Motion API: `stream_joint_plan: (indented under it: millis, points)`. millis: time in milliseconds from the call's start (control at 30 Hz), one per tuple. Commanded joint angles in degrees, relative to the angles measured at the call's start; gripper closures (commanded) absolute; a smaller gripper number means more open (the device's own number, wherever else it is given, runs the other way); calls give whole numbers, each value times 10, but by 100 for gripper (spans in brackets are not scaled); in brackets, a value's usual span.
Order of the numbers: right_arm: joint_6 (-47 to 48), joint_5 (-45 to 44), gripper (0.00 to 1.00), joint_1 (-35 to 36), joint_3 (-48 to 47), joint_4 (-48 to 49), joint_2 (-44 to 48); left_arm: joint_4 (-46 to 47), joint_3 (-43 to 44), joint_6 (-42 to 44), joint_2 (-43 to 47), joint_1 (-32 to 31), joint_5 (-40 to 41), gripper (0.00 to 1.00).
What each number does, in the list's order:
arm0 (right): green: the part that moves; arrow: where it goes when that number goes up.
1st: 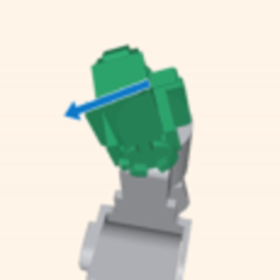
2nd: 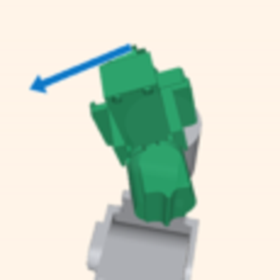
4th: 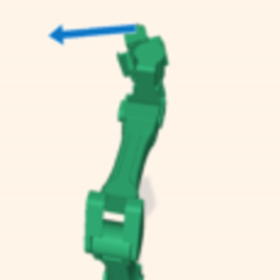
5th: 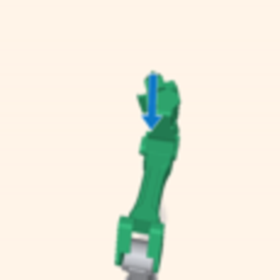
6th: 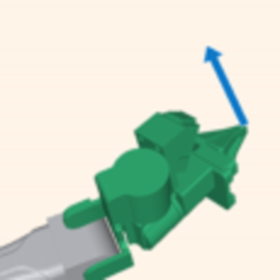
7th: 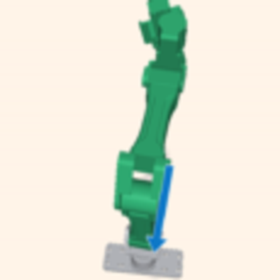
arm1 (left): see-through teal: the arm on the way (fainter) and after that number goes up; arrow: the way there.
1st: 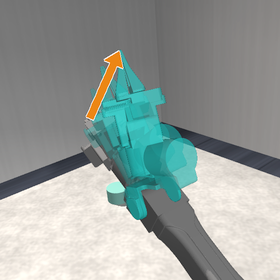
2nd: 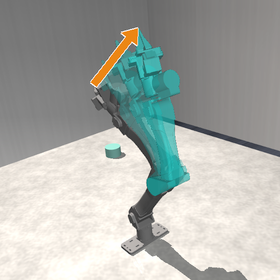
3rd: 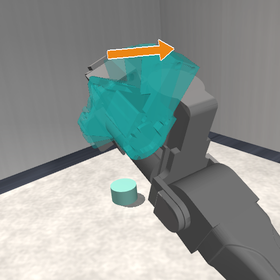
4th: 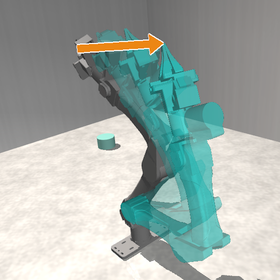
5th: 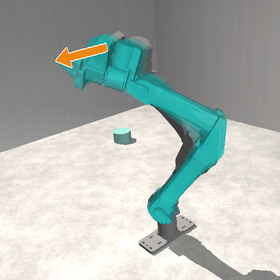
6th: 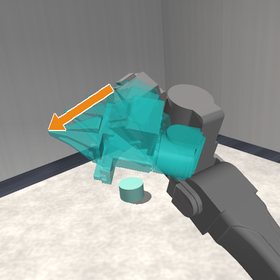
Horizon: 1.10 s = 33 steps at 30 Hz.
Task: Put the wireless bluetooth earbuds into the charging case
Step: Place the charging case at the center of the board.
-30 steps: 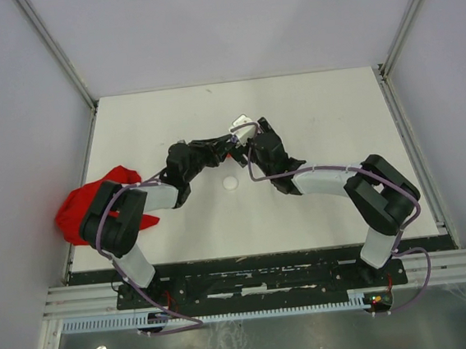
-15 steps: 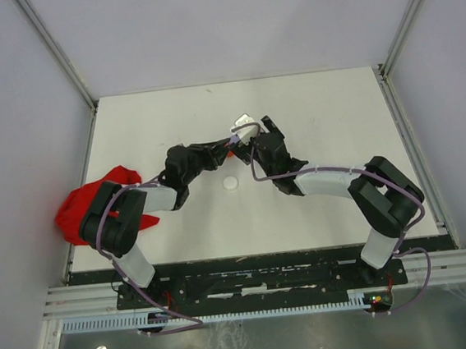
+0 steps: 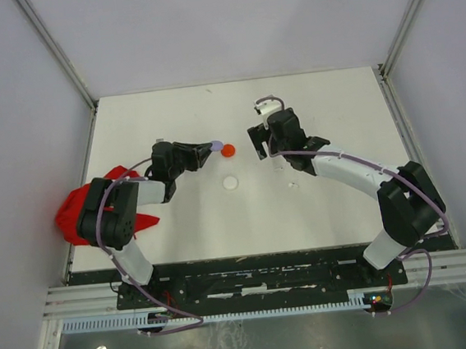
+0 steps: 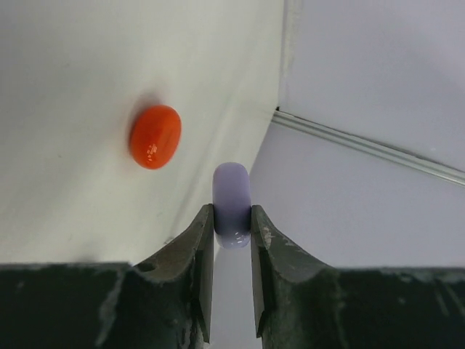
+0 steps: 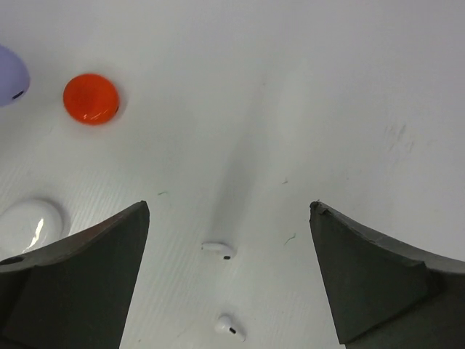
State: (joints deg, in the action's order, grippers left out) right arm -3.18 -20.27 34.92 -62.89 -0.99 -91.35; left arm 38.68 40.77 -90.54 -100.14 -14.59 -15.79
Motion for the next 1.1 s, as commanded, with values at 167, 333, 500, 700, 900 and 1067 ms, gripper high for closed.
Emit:
stream_joint_plan:
  millis: [167,333,500,700,900,1067]
  points:
    - [-50,184,0,7,-60,-134,-29,-1,34,159,-39,6,60,97]
    - [-52,231,1,7,-52,-130,-41,12,35,193,-53,11,70,97]
    - [-52,243,2,8,-50,-131,-50,13,40,220,-71,14,78,97]
    - [-47,284,2,12,-62,-135,-74,13,46,241,-82,14,85,97]
    - [-31,316,2,23,-100,-155,-118,2,49,253,-92,17,84,86]
    - [-24,332,2,35,-128,-165,-149,-5,49,255,-96,23,76,70]
